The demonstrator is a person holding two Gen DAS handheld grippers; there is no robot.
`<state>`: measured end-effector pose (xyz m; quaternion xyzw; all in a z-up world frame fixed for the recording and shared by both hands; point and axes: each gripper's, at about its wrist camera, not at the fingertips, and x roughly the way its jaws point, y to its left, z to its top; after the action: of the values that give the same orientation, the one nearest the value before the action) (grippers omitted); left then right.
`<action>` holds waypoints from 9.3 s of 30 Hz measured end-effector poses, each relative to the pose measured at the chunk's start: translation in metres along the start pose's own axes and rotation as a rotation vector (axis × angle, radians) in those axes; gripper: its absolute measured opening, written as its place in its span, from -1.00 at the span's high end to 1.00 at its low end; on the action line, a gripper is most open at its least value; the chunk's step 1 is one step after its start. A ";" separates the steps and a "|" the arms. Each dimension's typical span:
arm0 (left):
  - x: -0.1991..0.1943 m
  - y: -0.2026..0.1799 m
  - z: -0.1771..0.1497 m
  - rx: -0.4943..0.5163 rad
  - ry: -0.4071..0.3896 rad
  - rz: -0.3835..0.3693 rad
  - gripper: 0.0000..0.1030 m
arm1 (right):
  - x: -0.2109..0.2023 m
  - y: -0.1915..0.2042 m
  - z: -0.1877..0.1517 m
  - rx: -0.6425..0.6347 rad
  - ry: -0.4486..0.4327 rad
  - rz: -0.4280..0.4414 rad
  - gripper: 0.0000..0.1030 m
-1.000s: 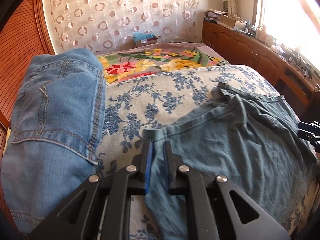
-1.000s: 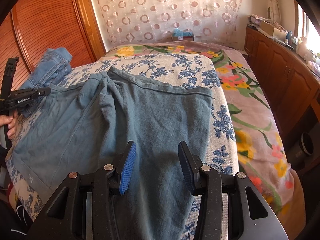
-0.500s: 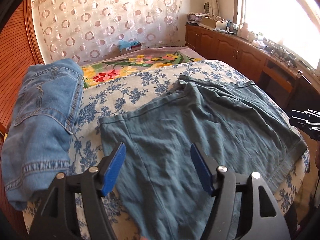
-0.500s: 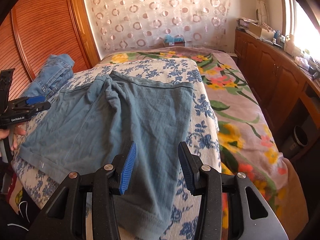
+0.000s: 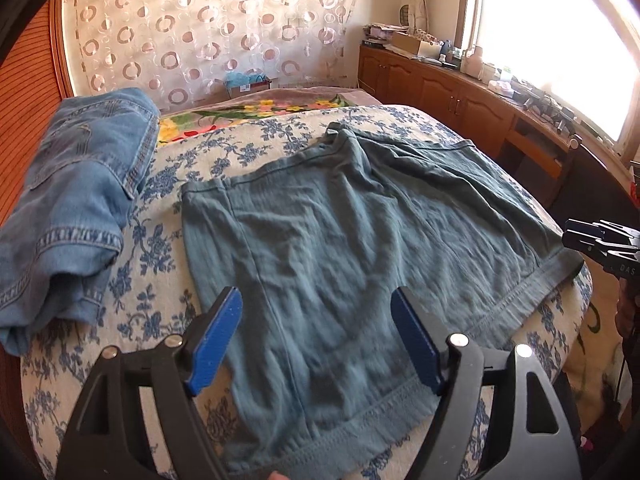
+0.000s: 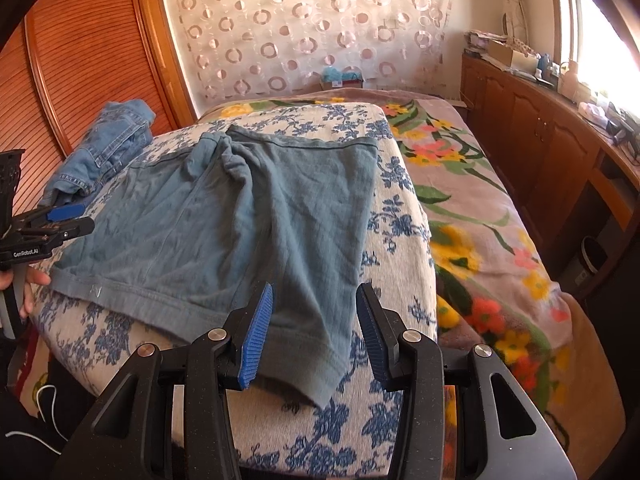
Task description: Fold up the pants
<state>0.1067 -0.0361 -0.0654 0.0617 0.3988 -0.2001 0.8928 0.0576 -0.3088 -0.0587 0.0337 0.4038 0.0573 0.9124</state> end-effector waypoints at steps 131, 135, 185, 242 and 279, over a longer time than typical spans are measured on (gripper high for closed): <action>-0.022 0.009 -0.037 -0.034 -0.063 -0.108 0.54 | 0.083 0.080 0.101 -0.217 -0.001 0.125 0.95; -0.024 0.009 -0.038 -0.029 -0.065 -0.114 0.55 | 0.078 0.089 0.109 -0.236 -0.022 0.123 0.95; -0.066 0.045 -0.086 -0.140 -0.059 -0.119 0.90 | 0.132 0.237 0.169 -0.389 -0.039 0.321 0.82; 0.029 0.045 0.054 -0.020 -0.021 -0.040 -0.46 | 0.086 0.136 0.050 -0.186 0.006 0.174 0.18; 0.120 0.092 0.099 -0.052 0.087 0.058 0.82 | 0.125 0.125 0.093 -0.203 0.066 0.221 0.15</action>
<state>0.2843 -0.0156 -0.0919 0.0586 0.4401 -0.1606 0.8815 0.2006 -0.1696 -0.0746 -0.0164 0.4196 0.1988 0.8855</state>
